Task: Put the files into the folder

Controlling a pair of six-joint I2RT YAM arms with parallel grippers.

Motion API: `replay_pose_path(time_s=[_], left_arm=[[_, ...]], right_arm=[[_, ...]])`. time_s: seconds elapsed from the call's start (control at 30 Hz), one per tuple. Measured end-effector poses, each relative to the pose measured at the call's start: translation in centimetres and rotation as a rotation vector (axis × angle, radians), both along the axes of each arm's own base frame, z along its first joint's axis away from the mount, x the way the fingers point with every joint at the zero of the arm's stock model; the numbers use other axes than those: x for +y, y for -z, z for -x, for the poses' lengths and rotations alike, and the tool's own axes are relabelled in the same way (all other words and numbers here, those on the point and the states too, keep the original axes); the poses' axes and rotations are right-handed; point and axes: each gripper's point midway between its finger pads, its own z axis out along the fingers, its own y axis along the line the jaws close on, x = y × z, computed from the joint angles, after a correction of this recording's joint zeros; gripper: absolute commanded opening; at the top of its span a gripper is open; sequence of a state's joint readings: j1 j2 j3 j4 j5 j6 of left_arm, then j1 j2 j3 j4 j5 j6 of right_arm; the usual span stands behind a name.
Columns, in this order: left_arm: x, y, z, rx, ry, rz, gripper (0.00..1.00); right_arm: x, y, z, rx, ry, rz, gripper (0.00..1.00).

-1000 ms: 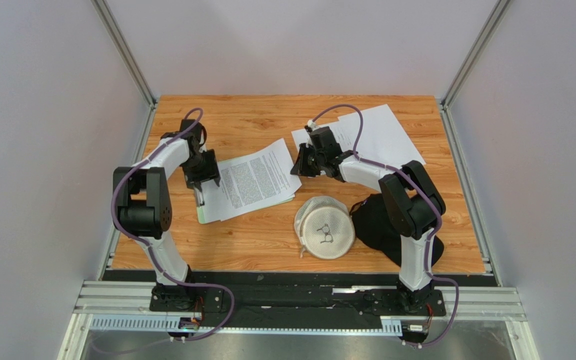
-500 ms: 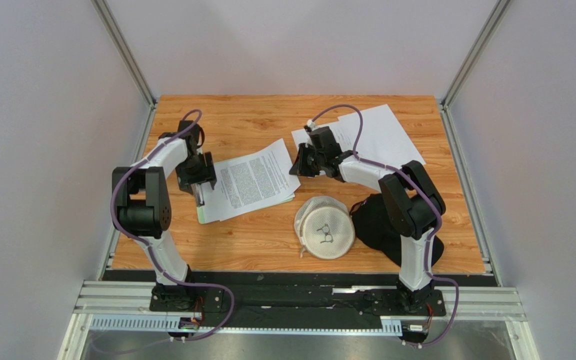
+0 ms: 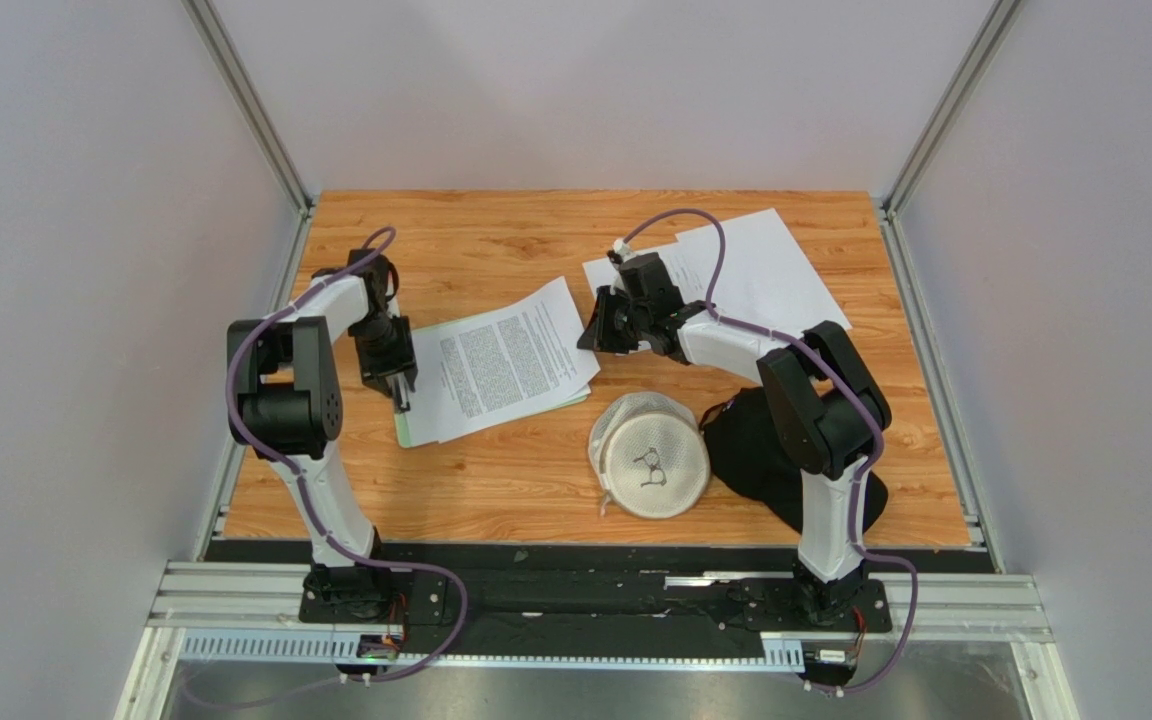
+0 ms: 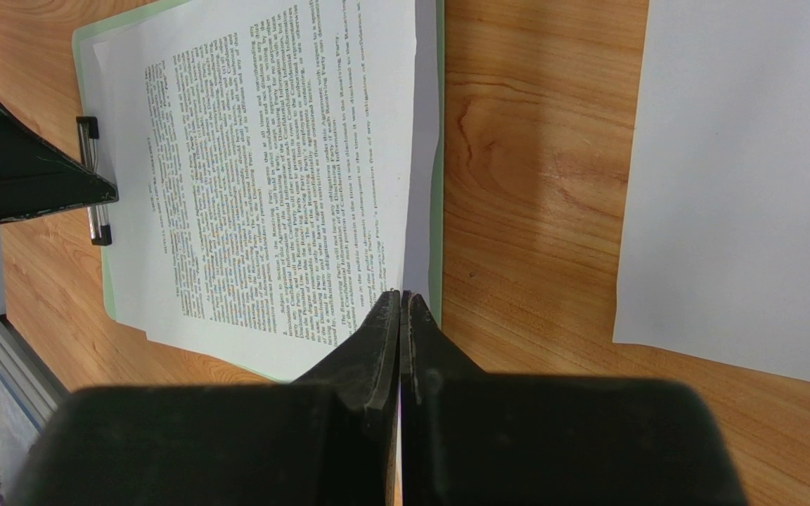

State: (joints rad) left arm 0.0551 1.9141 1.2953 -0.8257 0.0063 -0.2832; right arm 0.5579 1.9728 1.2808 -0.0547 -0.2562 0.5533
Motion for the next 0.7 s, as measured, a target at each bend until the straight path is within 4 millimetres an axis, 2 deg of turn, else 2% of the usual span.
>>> replay_pose_path(time_s=[0.37, 0.47, 0.7], left_arm=[[-1.0, -0.1, -0.3, -0.003, 0.007, 0.06, 0.35], [-1.2, -0.1, -0.5, 0.002, 0.006, 0.068, 0.43], [-1.2, 0.0, -0.6, 0.021, 0.006, 0.016, 0.45]], right_arm=[[0.0, 0.0, 0.0, -0.001, 0.001, 0.001, 0.0], [-0.1, 0.0, 0.0, -0.002, 0.002, 0.003, 0.0], [-0.1, 0.1, -0.1, -0.003, 0.006, 0.006, 0.0]])
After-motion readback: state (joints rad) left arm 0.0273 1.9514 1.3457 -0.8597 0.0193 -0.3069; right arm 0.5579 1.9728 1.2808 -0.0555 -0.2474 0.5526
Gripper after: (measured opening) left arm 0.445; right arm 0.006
